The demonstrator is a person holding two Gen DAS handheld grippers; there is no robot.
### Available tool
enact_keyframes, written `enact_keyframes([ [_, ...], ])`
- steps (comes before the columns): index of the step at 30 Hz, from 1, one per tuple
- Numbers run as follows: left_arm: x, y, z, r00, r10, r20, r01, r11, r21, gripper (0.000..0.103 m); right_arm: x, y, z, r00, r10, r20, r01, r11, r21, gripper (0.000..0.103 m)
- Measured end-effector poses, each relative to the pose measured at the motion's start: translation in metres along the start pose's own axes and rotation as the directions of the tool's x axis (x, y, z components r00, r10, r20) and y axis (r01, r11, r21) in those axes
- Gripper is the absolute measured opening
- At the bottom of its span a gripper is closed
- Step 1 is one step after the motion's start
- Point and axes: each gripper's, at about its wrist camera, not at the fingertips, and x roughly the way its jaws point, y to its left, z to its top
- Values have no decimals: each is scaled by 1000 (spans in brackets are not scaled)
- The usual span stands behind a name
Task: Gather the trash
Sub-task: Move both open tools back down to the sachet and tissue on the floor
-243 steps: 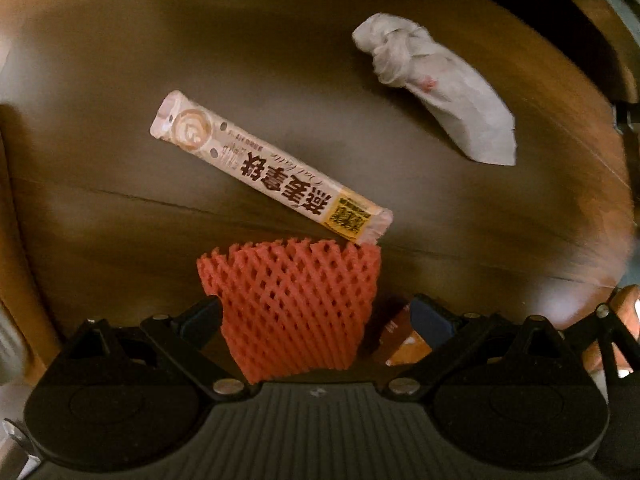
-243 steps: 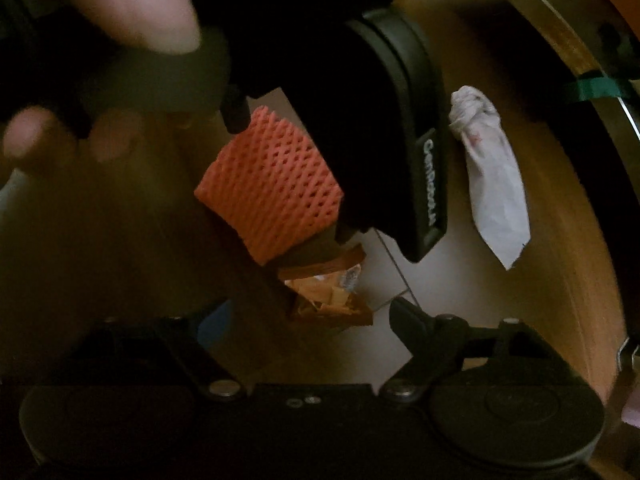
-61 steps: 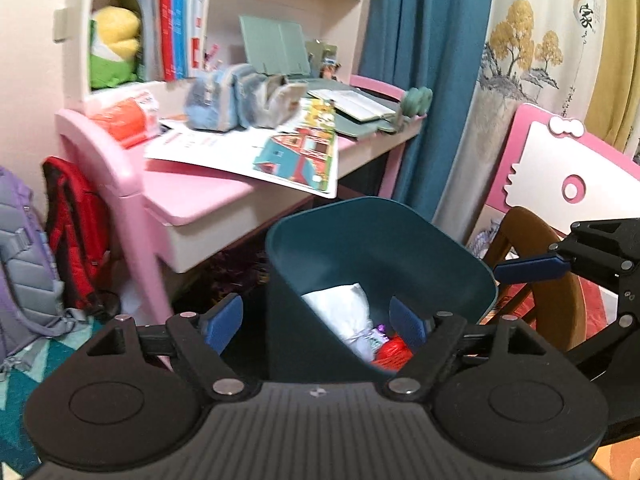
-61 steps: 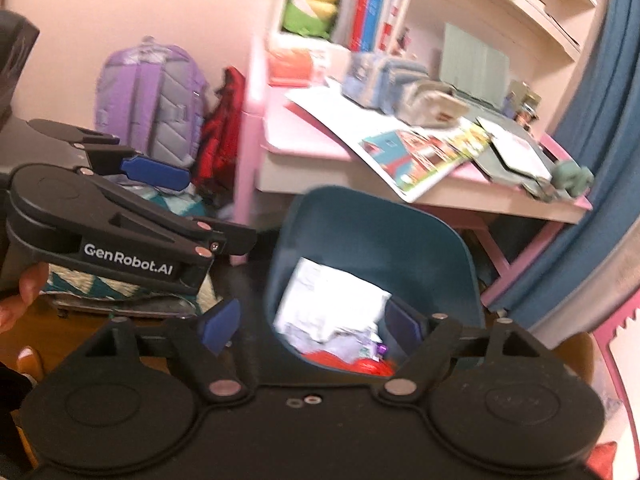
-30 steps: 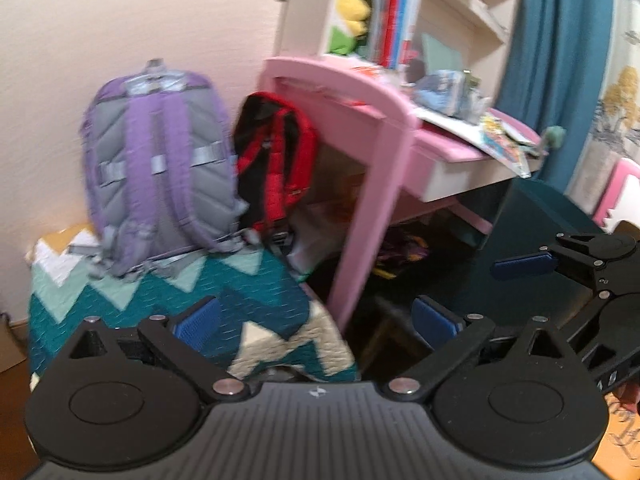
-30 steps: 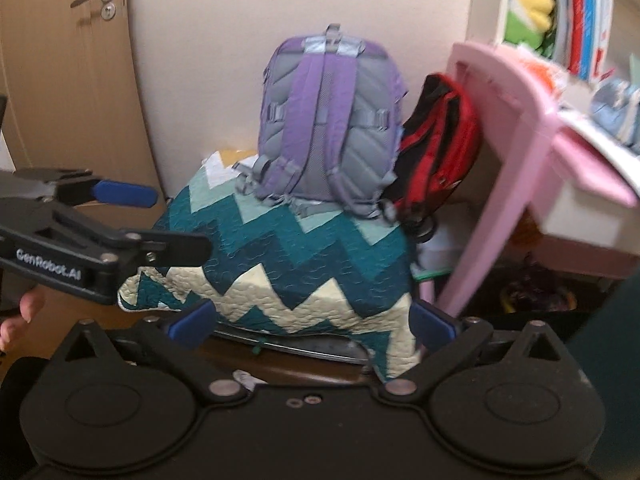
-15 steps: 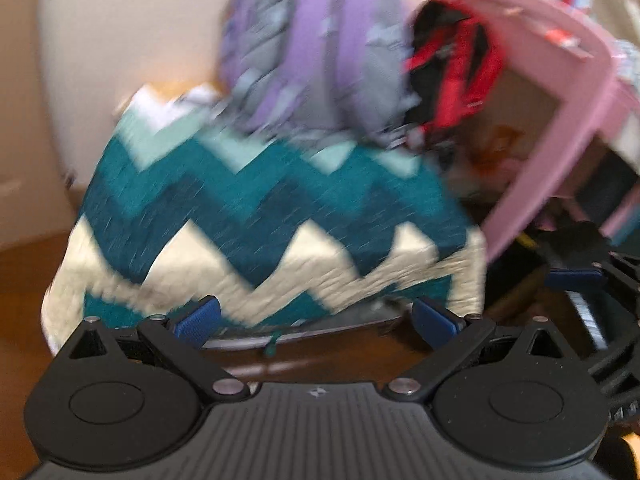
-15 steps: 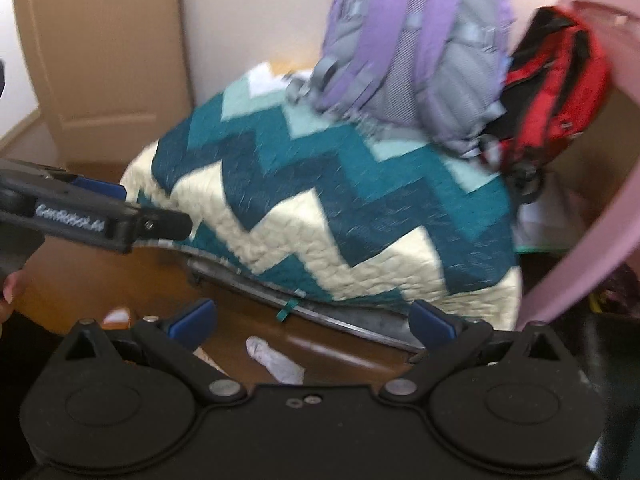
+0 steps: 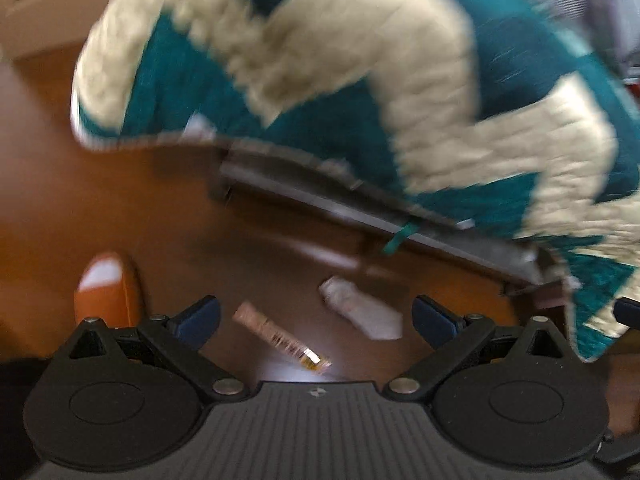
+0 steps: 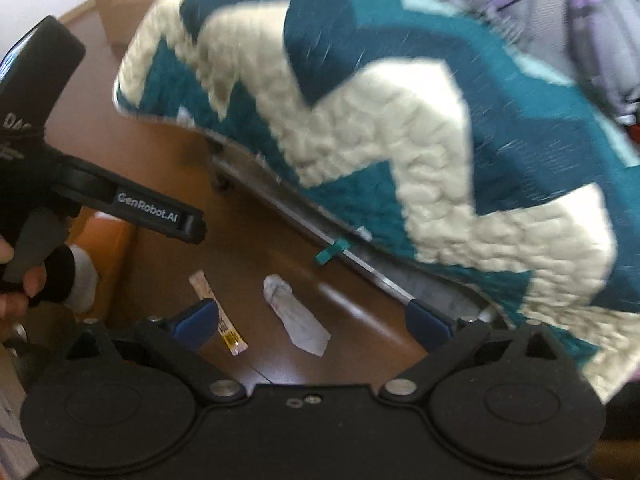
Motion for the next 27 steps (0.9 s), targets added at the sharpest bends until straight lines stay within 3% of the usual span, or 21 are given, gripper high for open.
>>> enact_keyframes([
  [2,27,9,-2,999,33,-44,-34,999,-39,103,24,1,-2,999,21,-31,-21,1000,-18,98],
  [8,97,38,-6,986,34,-165,-66,978,-197,102,89,3,-13,991,61,-118,-67,997,-41,95],
  [15,168,54,-19,960,34,-277,-112,957,-269,102,157,10,-22,977,88,-193,-107,990,-94,89],
  [23,220,62,-30,947,17,-321,-125,939,-320,101,219,21,-20,967,105,-231,-153,967,-204,88],
  [27,235,64,-36,940,3,-343,-130,927,-350,92,242,20,-19,964,107,-243,-161,964,-211,88],
])
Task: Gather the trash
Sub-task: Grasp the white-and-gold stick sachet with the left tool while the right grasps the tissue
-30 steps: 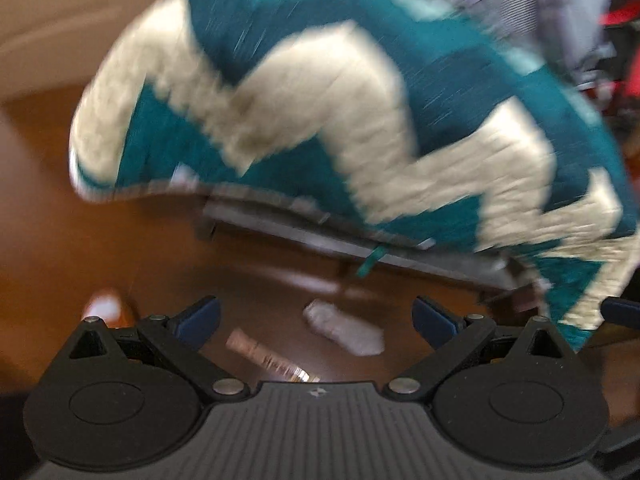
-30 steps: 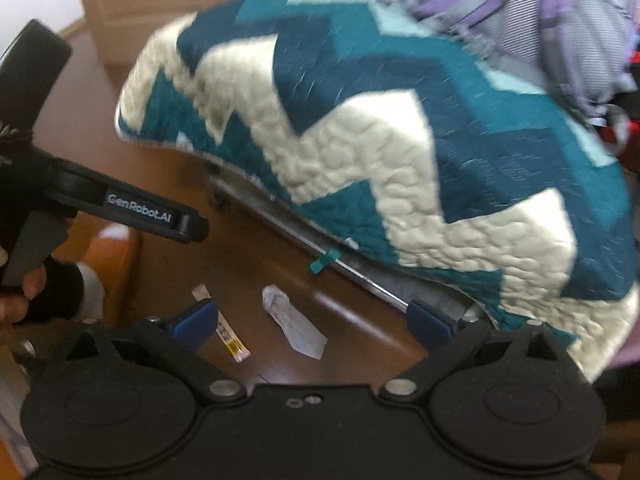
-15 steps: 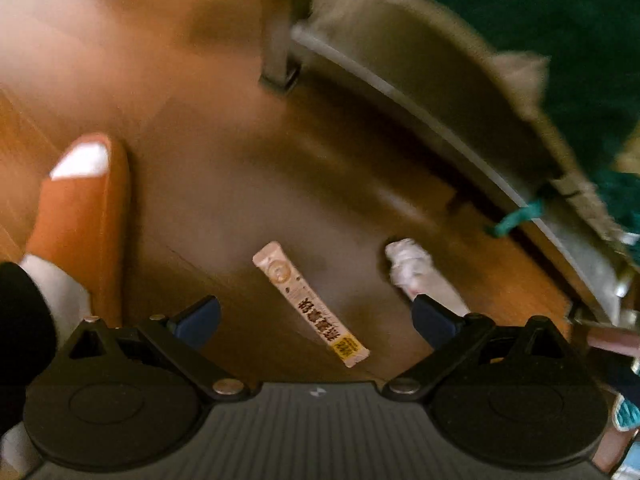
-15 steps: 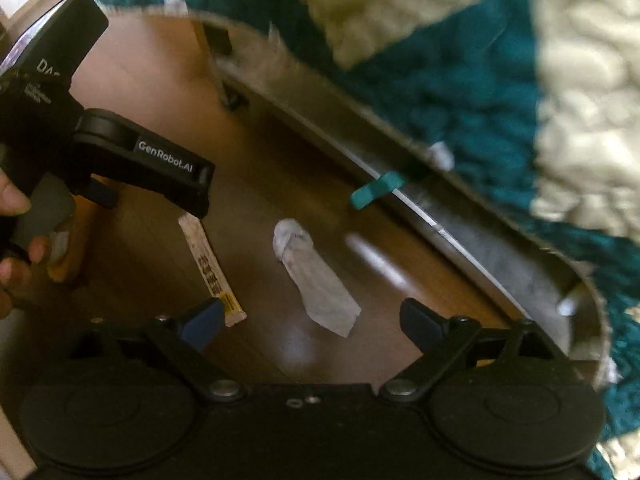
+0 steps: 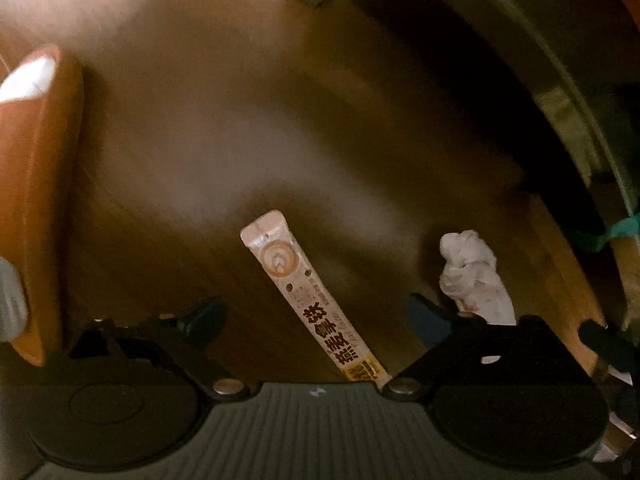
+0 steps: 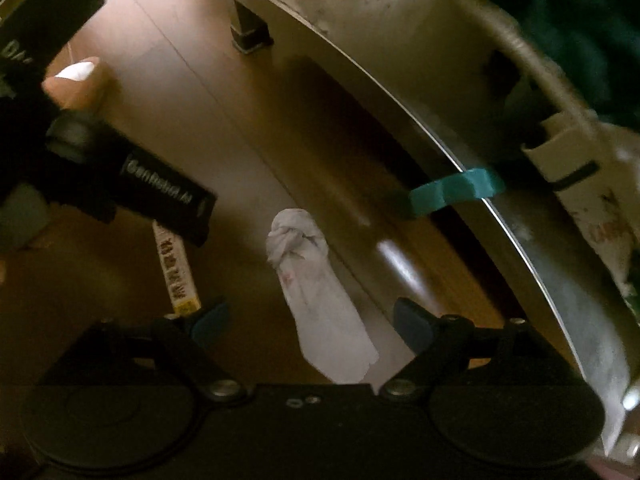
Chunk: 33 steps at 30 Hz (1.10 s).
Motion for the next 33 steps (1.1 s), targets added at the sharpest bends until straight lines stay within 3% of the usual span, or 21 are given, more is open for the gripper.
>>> enact_keyframes([
  [7,13,-7,-2,1000,-11,-21,11,1000,20,65,30,-1,4,1000,2,-6,-2,999,-37,84],
  [11,15,-7,-1,1000,-17,-17,17,1000,16,62,45,-3,10,1000,-6,-13,6,999,-37,80],
  [14,18,-4,-1,1000,-10,-23,11,1000,18,50,54,-1,12,1000,-9,-18,8,999,-37,77],
  [16,17,-5,0,1000,-9,-10,9,1000,16,50,60,3,14,1000,-9,-25,8,999,-44,73],
  [18,16,-7,0,1000,-4,-6,4,1000,19,50,66,7,14,999,-14,-37,12,999,-51,67],
  [20,15,-9,-1,1000,3,1,-3,1000,24,39,70,11,14,999,-19,-48,17,998,-52,57],
  [23,13,-9,-1,1000,7,7,-7,1000,22,32,71,14,13,998,-26,-48,25,999,-33,47],
  [25,11,-9,-2,1000,1,9,-1,1000,27,30,72,16,13,999,-27,-44,26,1000,-15,36],
  [27,8,-7,-2,1000,-5,10,4,999,35,29,70,17,12,998,-43,-50,44,999,10,11],
  [33,1,2,-8,1000,-26,10,25,996,82,25,55,14,-1,998,-28,-56,38,984,174,5],
])
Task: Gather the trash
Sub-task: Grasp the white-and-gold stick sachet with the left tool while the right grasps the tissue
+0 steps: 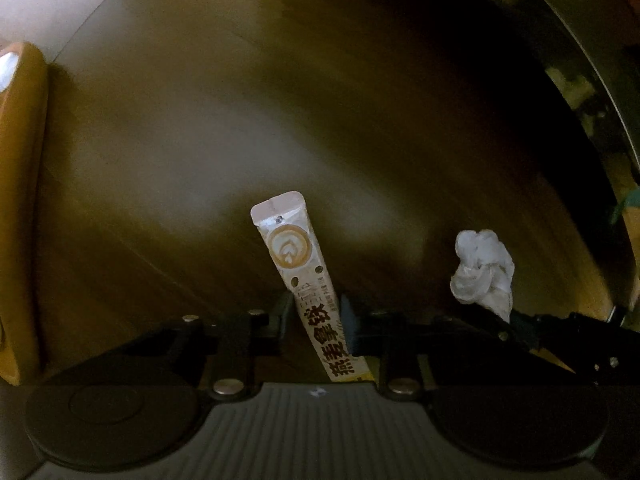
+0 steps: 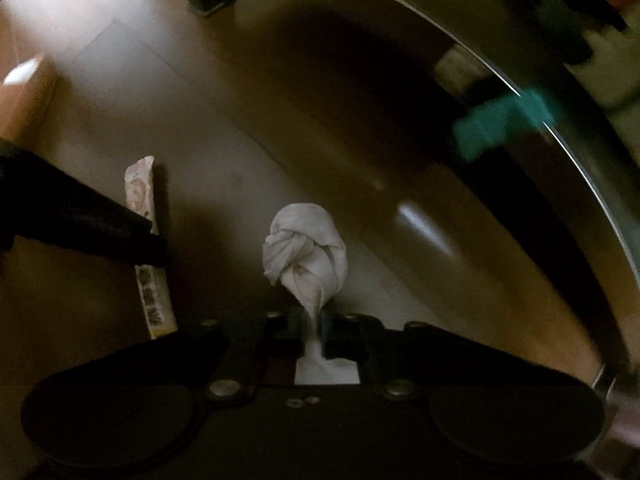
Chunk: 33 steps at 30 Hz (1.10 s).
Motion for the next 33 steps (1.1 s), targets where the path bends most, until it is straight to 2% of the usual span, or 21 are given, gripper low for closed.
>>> enact_keyframes([
  [5,-8,5,-6,1000,9,9,-9,999,39,24,-21,-6,-17,1000,-3,7,3,995,102,4],
  [10,-32,0,-15,1000,-18,22,16,997,74,21,-59,-15,-27,999,-23,44,14,982,190,3],
  [12,-48,-5,-22,999,-43,32,39,994,101,6,-77,-20,-30,997,-36,63,21,975,220,3],
  [18,-99,-12,-42,991,-121,63,109,979,171,5,-127,-25,-43,991,-79,108,44,955,294,3],
  [24,-115,-13,-46,987,-123,100,103,977,188,5,-142,-24,-63,989,-76,127,26,935,353,3],
  [30,-71,-16,-16,993,-74,86,64,991,120,13,-136,-30,-80,993,-29,116,-17,925,380,3],
  [31,-64,-16,-13,994,-56,89,46,993,108,16,-135,-33,-79,992,-20,121,-29,919,392,3],
  [32,-57,-17,-10,996,-39,76,31,994,103,25,-134,-37,-78,992,-10,127,-43,912,408,3],
  [33,-49,-18,-7,998,-29,59,23,994,106,29,-132,-40,-77,991,-1,131,-55,905,422,3],
])
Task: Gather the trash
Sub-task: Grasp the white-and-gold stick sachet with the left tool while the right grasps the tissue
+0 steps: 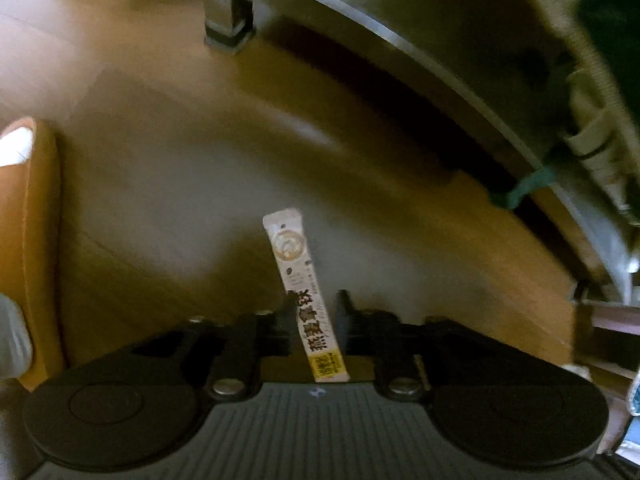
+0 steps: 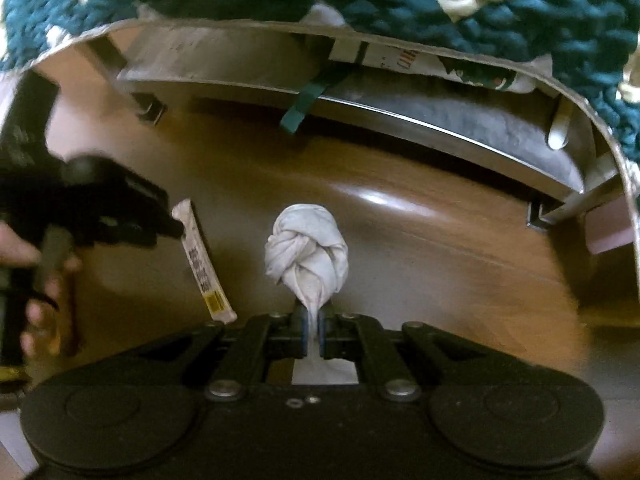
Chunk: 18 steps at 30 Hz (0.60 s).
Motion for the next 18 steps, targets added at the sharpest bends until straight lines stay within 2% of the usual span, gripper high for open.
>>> enact_keyframes([
  [3,16,0,5,1000,11,-5,-11,1000,6,39,7,-9,2,1000,22,-5,-21,999,39,4],
  [5,26,1,9,1000,14,-6,-14,1000,-8,56,10,-13,1,1000,28,-13,-28,998,57,4],
  [6,30,1,11,1000,17,-5,-17,1000,-14,58,12,-14,0,999,29,-19,-28,998,63,4],
  [18,65,-11,9,997,54,-60,-55,998,-12,57,14,-19,-4,1000,18,-26,-16,997,82,4],
])
